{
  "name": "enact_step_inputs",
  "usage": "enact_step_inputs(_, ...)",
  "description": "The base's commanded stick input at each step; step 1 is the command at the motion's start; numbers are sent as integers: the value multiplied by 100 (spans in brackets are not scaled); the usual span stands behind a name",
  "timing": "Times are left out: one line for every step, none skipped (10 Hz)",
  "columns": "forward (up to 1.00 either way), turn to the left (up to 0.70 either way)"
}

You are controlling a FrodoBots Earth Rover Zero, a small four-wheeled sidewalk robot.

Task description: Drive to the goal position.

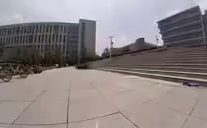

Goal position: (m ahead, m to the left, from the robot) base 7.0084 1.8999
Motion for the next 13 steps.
enact_step_inputs(100,0)
enact_step_inputs(100,0)
enact_step_inputs(100,6)
enact_step_inputs(100,23)
enact_step_inputs(100,17)
enact_step_inputs(100,0)
enact_step_inputs(100,0)
enact_step_inputs(100,8)
enact_step_inputs(100,18)
enact_step_inputs(100,9)
enact_step_inputs(100,0)
enact_step_inputs(100,0)
enact_step_inputs(100,0)
